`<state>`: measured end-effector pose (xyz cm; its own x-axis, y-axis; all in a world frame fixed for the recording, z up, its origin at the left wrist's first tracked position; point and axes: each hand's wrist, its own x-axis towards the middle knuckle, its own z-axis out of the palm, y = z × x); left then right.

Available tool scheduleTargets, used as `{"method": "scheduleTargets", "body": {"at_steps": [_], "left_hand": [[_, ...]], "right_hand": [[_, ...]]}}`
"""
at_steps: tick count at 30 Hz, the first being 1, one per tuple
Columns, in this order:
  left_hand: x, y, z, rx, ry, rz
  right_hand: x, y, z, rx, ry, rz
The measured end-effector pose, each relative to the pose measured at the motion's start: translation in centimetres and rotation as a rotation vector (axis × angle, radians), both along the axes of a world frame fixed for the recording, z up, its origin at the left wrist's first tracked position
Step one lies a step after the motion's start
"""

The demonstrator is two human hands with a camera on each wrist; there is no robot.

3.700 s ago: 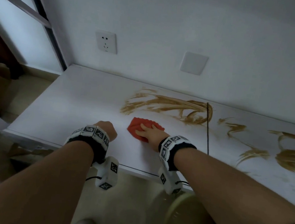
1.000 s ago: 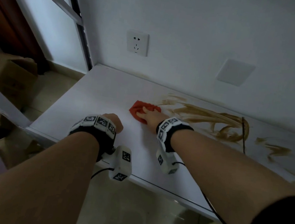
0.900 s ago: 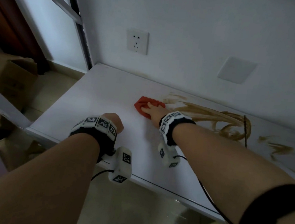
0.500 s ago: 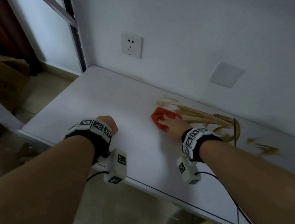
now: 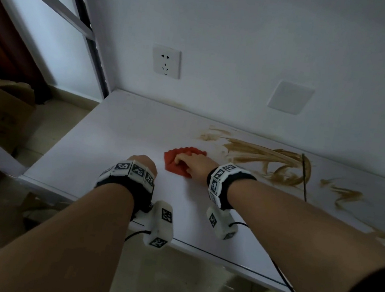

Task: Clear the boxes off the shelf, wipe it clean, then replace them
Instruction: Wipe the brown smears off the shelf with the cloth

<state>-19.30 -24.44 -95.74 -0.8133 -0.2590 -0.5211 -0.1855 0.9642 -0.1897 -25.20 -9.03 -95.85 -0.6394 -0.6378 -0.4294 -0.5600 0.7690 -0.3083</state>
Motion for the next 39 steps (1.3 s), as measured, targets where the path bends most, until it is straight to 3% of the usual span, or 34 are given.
{"method": "scheduleTargets", "body": {"at_steps": [5,12,17,24,30,35,39], "left_hand": [[-0.2,0.2,0.2,0.023,-0.019,0.038],[-0.7,0.1,-0.3,0.039,-0.018,0.004],[-1.0,-0.3,-0.2,0.027,-0.033,0.023],[-0.6,1.2,0.8,0.053,-0.01,0.025],[-1.5,3.6,0.9,0.126,0.048,0.012],[-1.5,4.1,0.5,0.136,0.025,-0.007],[-1.6,4.1,0.4,0.138,0.014,-0.007]], "right_hand": [[-1.6,1.4,-0.1,-0.002,-0.015,-0.121],[-1.7,7.6,0.6,0.066,0.025,-0.345],[1.0,7.0,-0.1,0.115,0.033,-0.143],[1.9,1.2,-0.3,0.173,0.011,0.125],[-0.4,1.5,0.0,0.234,-0.02,0.048],[-1.6,6.0,1.2,0.281,0.0,-0.095],[-0.2,8.7,2.1,0.275,0.024,-0.106]]}}
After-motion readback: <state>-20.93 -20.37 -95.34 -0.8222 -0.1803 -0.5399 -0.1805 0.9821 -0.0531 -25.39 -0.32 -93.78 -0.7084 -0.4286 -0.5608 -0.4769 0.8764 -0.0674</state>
